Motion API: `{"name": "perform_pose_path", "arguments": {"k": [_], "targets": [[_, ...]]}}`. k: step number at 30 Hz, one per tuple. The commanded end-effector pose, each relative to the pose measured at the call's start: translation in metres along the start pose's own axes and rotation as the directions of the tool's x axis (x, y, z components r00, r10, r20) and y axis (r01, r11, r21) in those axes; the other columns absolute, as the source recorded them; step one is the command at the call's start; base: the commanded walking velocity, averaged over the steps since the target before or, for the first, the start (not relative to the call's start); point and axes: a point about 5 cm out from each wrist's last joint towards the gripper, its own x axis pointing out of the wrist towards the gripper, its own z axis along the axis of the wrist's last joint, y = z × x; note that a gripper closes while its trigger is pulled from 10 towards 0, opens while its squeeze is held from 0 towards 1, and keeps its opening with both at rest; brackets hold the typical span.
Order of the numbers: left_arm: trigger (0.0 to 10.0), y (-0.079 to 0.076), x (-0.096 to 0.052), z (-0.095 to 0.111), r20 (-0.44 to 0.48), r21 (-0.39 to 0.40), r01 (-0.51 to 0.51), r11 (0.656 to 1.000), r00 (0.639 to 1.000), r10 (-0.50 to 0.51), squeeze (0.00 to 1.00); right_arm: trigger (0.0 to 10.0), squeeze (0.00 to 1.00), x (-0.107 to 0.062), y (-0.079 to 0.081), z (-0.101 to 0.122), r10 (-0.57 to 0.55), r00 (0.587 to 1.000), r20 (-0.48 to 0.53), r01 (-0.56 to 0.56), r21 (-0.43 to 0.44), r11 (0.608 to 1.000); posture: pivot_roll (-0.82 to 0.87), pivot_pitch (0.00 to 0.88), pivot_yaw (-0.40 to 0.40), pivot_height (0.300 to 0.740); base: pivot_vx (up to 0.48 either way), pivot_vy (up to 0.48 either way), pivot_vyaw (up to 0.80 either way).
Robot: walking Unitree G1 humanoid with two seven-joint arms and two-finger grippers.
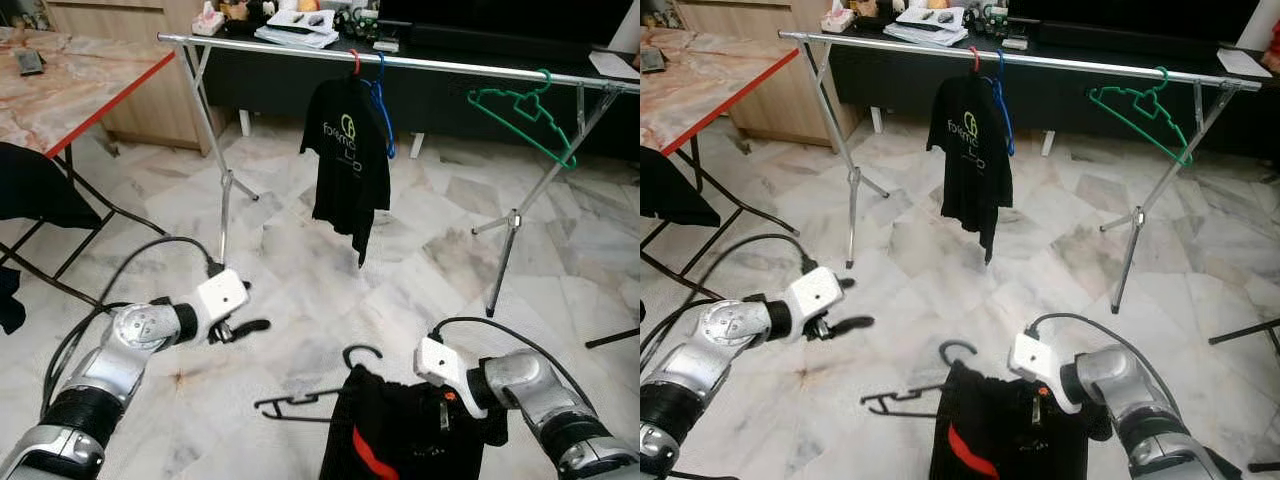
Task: Hang hanger
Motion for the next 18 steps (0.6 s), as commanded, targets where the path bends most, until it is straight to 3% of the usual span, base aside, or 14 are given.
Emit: {"name": "perform_pose_path", "arguments": {"k": [1,7,9,11,12,13,18], "targets": [[10.0,0.002,-0.007,-0.016,-0.048,-0.05,-0.119,0.992,0.992,0.117,1.0,0.0,0.0,-0.007,-0.01,0.009,-0.078,0.996,0.054,0.076,0.028,0.997,-0.04,0.135,-0.053,0.74,0.0,0.0,0.0],[10.0,0.002,-0.011,-0.031,-0.102,-0.102,-0.28,0.954,0.957,0.27,1.0,0.0,0.0,-0.008,-0.013,0.016,-0.097,0.99,0.099,0.093,0.04,0.995,-0.03,0.136,-0.052,0.74,0.0,0.0,0.0],[10.0,-0.002,-0.013,-0.04,-0.147,-0.14,-0.311,0.94,0.945,0.291,1.0,0.0,0.0,-0.008,-0.017,0.026,-0.118,0.983,0.142,0.114,0.034,0.993,-0.04,0.135,-0.05,0.74,0.0,0.0,0.0],[10.0,-0.009,-0.012,-0.044,-0.159,-0.15,-0.279,0.949,0.954,0.255,1.0,0.0,0.0,-0.009,-0.019,0.031,-0.132,0.977,0.165,0.127,0.042,0.991,-0.04,0.135,-0.05,0.74,0.0,0.0,0.0],[10.0,-0.018,-0.01,-0.046,-0.161,-0.142,-0.222,0.965,0.967,0.199,0.13,0.0,0.0,-0.009,-0.021,0.037,-0.135,0.974,0.181,0.131,0.032,0.991,-0.03,0.135,-0.051,0.74,0.0,0.0,0.0],[10.0,-0.032,-0.007,-0.048,-0.164,-0.129,-0.142,0.981,0.979,0.12,0.0,0.0,0.0,-0.009,-0.023,0.048,-0.132,0.97,0.206,0.133,0.008,0.991,-0.03,0.135,-0.051,0.74,0.0,0.0,0.0],[10.0,-0.047,0.001,-0.051,-0.184,-0.142,-0.114,0.983,0.979,0.087,0.0,0.0,0.0,-0.01,-0.027,0.069,-0.115,0.96,0.254,0.131,-0.047,0.99,-0.04,0.132,-0.053,0.74,0.0,0.0,0.0]]}}
